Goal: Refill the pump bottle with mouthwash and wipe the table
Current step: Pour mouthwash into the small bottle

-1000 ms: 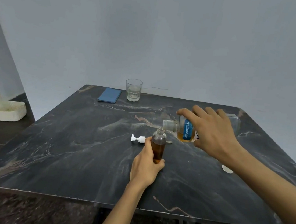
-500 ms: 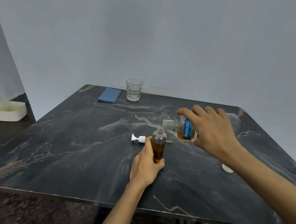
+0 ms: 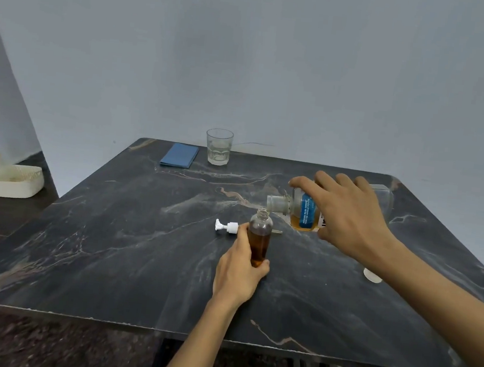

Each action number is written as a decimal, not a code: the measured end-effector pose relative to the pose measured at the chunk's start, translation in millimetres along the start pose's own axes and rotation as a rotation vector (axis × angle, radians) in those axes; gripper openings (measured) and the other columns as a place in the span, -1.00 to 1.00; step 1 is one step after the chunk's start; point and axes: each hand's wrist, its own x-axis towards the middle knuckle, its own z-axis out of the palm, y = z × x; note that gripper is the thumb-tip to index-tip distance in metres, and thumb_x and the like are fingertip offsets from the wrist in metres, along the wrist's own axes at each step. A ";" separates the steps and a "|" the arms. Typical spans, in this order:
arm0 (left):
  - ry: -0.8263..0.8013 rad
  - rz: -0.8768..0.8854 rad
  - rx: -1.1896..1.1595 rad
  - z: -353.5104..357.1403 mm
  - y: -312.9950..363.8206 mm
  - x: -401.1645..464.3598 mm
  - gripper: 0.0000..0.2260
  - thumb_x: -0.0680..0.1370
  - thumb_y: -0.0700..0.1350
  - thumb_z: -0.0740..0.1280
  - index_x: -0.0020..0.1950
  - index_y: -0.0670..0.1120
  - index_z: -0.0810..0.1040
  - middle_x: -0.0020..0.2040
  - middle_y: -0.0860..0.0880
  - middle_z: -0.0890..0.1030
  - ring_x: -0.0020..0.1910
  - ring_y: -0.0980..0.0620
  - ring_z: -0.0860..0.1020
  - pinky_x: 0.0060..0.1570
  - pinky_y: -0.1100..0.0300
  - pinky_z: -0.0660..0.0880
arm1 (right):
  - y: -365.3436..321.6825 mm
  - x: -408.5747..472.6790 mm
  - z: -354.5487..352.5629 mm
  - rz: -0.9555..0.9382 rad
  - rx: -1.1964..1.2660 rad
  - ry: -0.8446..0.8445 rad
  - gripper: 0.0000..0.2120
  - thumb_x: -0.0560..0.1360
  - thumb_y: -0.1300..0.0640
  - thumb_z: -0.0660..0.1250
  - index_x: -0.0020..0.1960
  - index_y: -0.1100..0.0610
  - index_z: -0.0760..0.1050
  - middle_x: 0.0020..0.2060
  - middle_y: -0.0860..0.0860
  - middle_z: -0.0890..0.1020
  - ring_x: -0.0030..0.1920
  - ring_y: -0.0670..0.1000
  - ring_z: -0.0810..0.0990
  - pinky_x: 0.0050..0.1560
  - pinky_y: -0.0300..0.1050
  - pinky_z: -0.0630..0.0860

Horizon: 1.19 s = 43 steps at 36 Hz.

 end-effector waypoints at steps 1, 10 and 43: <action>0.000 -0.002 0.001 0.1 0.0 0.1 -0.35 0.47 -0.03 0.40 0.36 0.18 0.03 0.28 0.01 0.47 0.20 -0.04 0.49 0.13 0.09 0.41 | -0.3 0.2 0.1 0.000 -0.002 -0.001 -0.13 0.29 0.09 0.53 0.37 -0.19 0.03 0.17 -0.03 0.47 0.07 0.05 0.46 0.09 -0.02 0.36; 0.006 0.004 -0.011 0.4 -1.4 0.2 -0.38 0.47 -0.03 0.40 0.30 0.24 0.03 0.23 0.04 0.49 0.16 0.00 0.51 0.05 0.18 0.38 | 0.2 0.1 1.3 0.004 -0.010 -0.001 -0.13 0.29 0.11 0.52 0.36 -0.20 0.01 0.14 -0.04 0.46 0.03 0.04 0.45 0.04 -0.05 0.34; 0.008 0.004 0.017 1.6 -2.7 1.6 -0.38 0.46 -0.02 0.40 0.27 0.25 0.02 0.24 0.02 0.49 0.17 -0.03 0.51 0.07 0.15 0.40 | 1.5 1.4 4.3 -0.004 -0.003 0.015 -0.09 0.24 0.11 0.55 0.34 -0.19 0.02 0.12 -0.03 0.49 0.01 0.05 0.47 0.05 -0.01 0.39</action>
